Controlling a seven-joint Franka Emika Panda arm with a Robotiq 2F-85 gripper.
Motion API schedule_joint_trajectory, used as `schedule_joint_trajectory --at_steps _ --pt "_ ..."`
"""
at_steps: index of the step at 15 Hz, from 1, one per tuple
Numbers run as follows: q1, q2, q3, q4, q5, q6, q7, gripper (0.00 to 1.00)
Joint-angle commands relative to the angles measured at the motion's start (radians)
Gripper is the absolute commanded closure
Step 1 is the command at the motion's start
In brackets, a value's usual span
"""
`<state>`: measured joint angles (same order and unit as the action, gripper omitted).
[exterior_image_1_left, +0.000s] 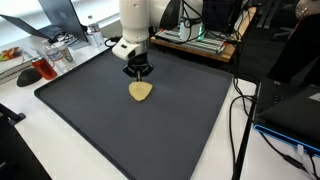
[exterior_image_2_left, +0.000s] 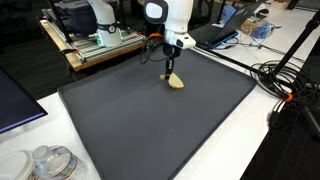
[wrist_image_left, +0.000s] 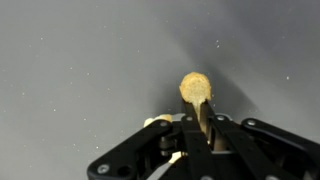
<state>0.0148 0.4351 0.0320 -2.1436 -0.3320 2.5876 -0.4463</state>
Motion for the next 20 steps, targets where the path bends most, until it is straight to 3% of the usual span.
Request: schedule_joint_trajectory --at_steps 1,5,10,20 --pt "-0.065 0.025 0.046 0.004 0.055 0.024 -0.091 0.64" --pt "-0.099 0.021 0.08 0.001 0.102 -0.002 -0.128 0.37" --pt "-0.086 -0.018 0.092 0.007 0.187 -0.083 -0.057 0.04" --pt "-0.03 -0.049 0.056 0.026 0.186 -0.174 0.145 0.0"
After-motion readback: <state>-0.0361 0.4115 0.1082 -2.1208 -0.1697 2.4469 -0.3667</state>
